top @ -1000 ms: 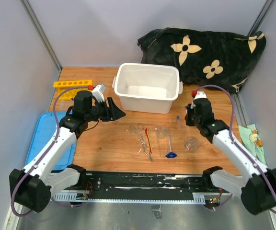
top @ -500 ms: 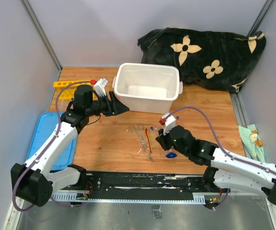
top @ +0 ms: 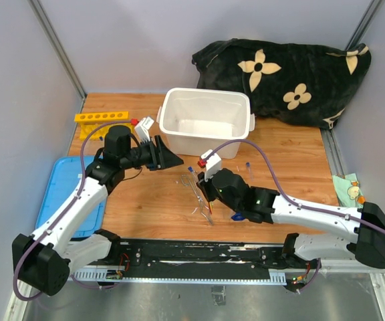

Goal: Organize the chemistry lab equipment
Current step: Pick up the test tube at the center of the board.

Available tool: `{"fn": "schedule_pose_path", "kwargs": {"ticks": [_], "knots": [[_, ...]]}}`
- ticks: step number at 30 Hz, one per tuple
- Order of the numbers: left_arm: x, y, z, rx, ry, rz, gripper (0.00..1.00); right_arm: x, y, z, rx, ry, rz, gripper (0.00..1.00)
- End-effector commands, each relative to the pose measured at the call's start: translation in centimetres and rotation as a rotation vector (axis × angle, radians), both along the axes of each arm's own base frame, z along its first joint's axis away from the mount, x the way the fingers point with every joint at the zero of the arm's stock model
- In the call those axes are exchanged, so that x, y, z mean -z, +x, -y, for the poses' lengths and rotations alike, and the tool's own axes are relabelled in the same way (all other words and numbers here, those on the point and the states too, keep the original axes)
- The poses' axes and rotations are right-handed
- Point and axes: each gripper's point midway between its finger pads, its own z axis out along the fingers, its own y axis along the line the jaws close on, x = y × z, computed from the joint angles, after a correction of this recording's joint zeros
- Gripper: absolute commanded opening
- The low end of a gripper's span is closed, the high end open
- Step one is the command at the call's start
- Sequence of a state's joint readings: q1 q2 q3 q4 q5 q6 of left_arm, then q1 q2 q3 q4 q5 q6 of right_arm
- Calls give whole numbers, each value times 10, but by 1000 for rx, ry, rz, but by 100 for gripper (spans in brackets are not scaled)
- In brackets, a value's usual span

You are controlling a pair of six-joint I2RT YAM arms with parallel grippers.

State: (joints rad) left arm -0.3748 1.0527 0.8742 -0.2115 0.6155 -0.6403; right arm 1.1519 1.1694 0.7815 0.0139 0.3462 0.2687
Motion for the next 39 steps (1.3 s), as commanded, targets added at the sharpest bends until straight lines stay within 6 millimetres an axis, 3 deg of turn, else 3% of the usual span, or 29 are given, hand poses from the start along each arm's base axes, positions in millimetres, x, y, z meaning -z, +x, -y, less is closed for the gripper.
{"fn": "schedule_pose_path", "kwargs": {"ticks": [1,7,26,39], "knots": [[18,-22,8,72,-34,-70,51,-31,6,-13,-9,52,70,1],[29,-23,13,76,-46,-95,51,-38,6,-17,-19,69,79,1],[16,-6,34,97,-89,-72,51,-36,2,-30,-47,74,70,1],[18,-7,37,108,-75,-71,31,-32,2,-30,-41,71,67,1]]}}
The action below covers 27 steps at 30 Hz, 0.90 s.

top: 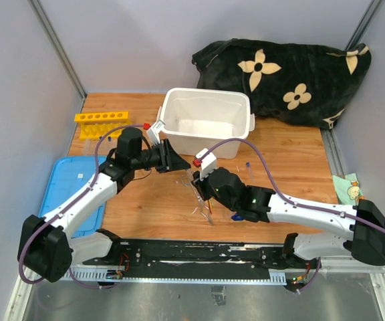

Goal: Organize the chemistry lab equipment
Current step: Pick up the test tube at the center of the board.

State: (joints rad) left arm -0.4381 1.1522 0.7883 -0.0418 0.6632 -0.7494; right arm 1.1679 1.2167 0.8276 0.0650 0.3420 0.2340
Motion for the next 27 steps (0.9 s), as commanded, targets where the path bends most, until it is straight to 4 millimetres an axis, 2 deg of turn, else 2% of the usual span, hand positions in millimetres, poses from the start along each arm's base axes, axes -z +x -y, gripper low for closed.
{"fn": "schedule_pose_path", "kwargs": {"ticks": [1,6,16,22,24,25,27], "knots": [[-13,-2,8,33,-17,42,31,-18,-1,-10,-8,47,27,0],[-8,-2,6,30,10,37,30,-18,-1,-10,-7,48,26,1],[-4,1,0,13,73,52,23,-16,-2,-9,-2,43,25,1],[-1,5,-4,-11,109,61,12,-14,-3,-8,0,39,20,1],[0,8,-8,-33,134,72,7,-13,-4,-8,-6,34,16,4],[1,11,-11,-49,155,76,3,-13,-5,-8,-8,32,14,7],[3,16,-17,-83,197,88,0,-14,-6,-9,-19,28,12,18]]}}
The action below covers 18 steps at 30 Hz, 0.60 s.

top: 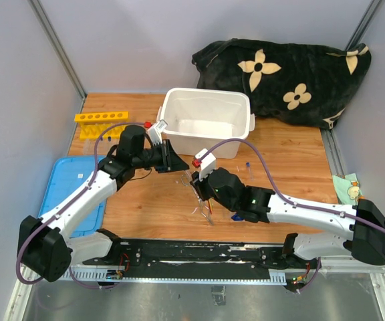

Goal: Organize the chemistry lab equipment
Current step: Pick up the test tube at the center of the board, then insert the test tube into the slot of the test tube rack.

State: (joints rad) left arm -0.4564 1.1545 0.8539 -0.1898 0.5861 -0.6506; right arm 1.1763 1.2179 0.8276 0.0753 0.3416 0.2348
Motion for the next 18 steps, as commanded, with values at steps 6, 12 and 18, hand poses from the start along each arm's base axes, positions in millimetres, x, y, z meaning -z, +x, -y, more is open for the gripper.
{"fn": "schedule_pose_path", "kwargs": {"ticks": [6,12,18], "knots": [[4,31,-27,-142,208,100,0,-18,-9,-1,-21,26,13,30],[6,47,-44,-226,313,128,0,-31,-18,13,-30,42,18,30],[-6,80,-106,-508,548,232,0,-24,-18,36,13,19,31,30]]}}
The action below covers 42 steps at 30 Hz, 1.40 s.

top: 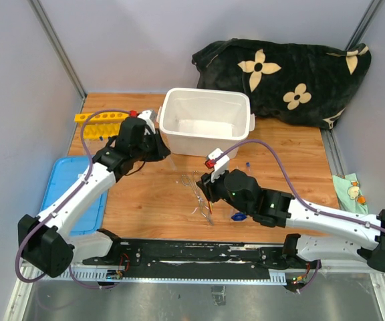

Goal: Organize the chemistry lab equipment
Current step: Insert the test tube into the slot of the test tube rack.

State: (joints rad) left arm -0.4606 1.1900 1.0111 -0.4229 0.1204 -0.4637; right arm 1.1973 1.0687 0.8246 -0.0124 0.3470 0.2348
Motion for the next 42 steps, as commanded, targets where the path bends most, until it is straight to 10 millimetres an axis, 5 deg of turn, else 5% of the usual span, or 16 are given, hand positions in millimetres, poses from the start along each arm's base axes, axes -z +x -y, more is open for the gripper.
{"fn": "schedule_pose_path", "kwargs": {"ticks": [1,9,16,31,42], "knots": [[-21,29,-58,-244,196,126,0,10,-3,19,36,-37,10,30],[-66,52,-149,-554,249,284,0,20,3,45,106,-59,52,30],[-69,70,-215,-729,303,306,0,22,7,58,135,-83,85,30],[-25,114,-325,-1044,317,246,0,36,16,61,148,-99,67,31],[20,120,-350,-1107,354,186,0,35,25,65,167,-97,60,32]]}}
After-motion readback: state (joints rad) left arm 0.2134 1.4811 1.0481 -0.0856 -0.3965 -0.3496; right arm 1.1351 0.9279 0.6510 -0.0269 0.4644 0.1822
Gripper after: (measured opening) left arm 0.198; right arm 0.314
